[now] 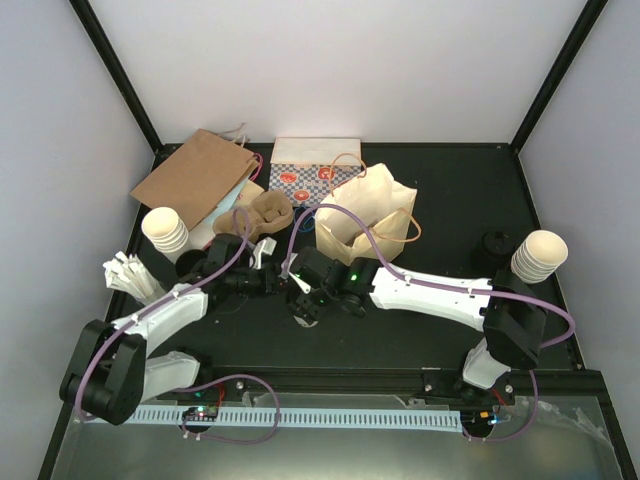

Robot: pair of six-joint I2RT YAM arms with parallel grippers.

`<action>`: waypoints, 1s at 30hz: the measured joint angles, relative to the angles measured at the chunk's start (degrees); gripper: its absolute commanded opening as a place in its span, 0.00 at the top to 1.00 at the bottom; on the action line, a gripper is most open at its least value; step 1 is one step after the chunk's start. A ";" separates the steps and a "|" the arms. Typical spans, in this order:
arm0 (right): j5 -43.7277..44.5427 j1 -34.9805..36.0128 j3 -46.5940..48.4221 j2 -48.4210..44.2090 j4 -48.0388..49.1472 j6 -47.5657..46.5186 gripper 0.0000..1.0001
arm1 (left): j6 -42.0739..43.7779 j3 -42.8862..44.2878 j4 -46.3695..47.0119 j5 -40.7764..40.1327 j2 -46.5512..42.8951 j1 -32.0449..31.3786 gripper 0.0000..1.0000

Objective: Pack the takeout coffee

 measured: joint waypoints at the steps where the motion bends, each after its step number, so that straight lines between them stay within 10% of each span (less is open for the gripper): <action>1: 0.00 0.00 -0.11 -0.07 0.11 0.00 0.26 | -0.02 -0.15 0.00 -0.52 -0.50 -0.09 0.55; 11: -0.13 -0.02 -0.92 -0.66 1.49 -0.24 0.26 | -1.73 -4.31 -5.01 -6.88 -14.03 -0.61 0.31; 30: 0.26 0.00 0.00 -0.63 0.44 -0.39 0.12 | 1.22 -2.97 -6.43 1.92 -6.56 -1.90 0.39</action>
